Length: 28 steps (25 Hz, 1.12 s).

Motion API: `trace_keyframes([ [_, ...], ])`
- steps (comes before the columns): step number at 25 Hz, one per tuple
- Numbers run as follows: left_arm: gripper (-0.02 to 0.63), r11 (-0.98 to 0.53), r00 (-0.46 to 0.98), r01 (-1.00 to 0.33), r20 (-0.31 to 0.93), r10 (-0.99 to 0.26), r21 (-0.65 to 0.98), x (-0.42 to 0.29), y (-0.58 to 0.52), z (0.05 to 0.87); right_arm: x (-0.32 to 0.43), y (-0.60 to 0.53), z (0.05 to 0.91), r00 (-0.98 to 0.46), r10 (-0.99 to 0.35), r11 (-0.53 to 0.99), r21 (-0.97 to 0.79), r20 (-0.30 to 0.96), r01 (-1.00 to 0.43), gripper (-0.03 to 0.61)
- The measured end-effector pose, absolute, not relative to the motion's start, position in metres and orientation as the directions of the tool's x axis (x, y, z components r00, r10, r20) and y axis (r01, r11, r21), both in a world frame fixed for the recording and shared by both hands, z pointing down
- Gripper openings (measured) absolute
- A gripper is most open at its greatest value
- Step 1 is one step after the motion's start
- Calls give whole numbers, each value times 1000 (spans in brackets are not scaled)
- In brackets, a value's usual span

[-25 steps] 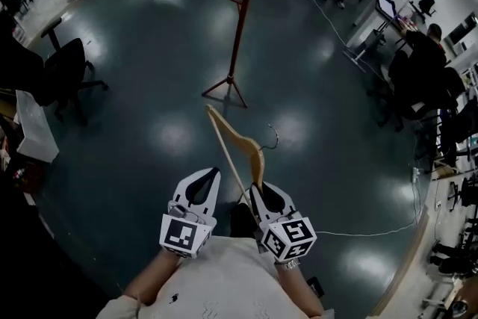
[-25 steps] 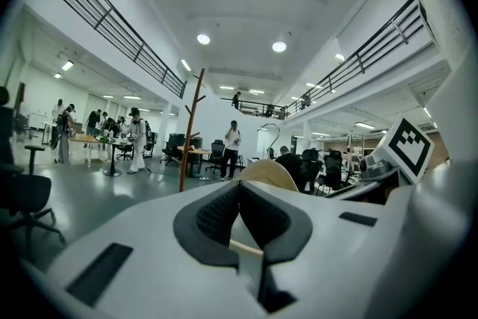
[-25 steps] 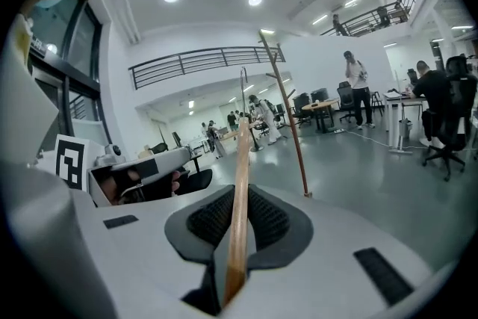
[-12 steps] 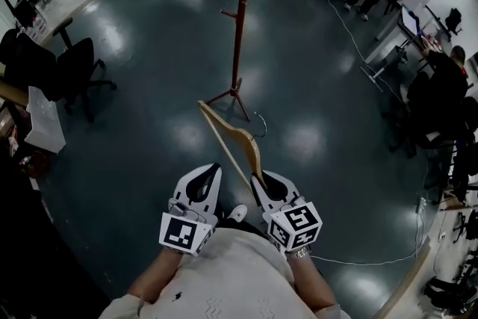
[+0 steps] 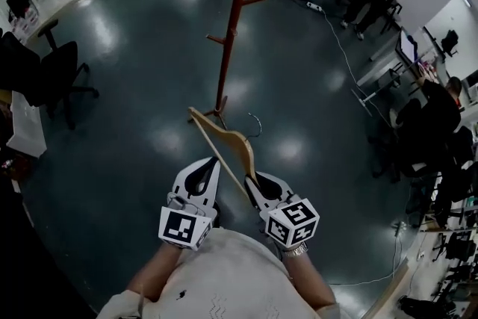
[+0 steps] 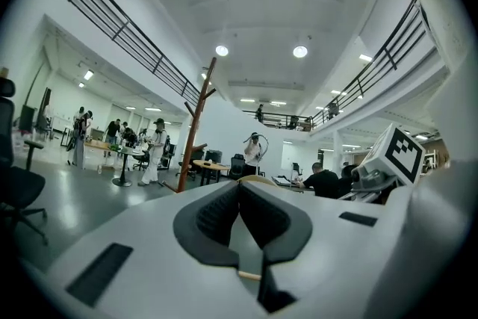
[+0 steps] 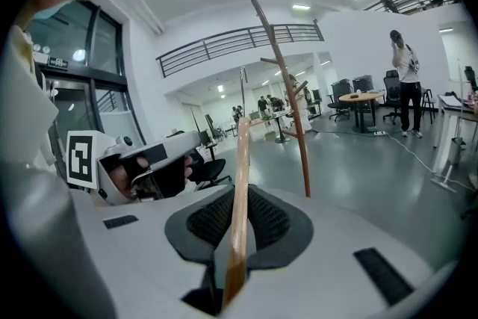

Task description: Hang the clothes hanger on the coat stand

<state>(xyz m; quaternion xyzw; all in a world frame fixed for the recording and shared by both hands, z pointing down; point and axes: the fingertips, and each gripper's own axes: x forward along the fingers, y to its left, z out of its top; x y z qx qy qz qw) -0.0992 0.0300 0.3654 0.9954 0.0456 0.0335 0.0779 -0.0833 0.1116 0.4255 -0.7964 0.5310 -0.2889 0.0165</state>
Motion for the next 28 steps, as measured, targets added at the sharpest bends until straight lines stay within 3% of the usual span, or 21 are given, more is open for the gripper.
trace_keyframes([
  [5,12,-980,996,88,-31,84,179,-34,5,343,-17,82,423,249,-856,-413,-310,454,-857,67],
  [10,12,-987,999,36,-29,31,158,3,-24,347,21,53,430,229,-874,-396,-357,428,-846,67],
  [17,12,-984,988,-138,89,-128,112,54,-31,377,104,45,454,83,-895,-276,-398,438,-875,67],
  [24,12,-895,902,-429,98,-420,120,122,-47,390,210,24,459,-95,-894,-91,-384,437,-919,67],
  [28,12,-834,845,-534,105,-524,137,169,-32,396,262,15,477,-196,-858,16,-358,474,-934,67],
])
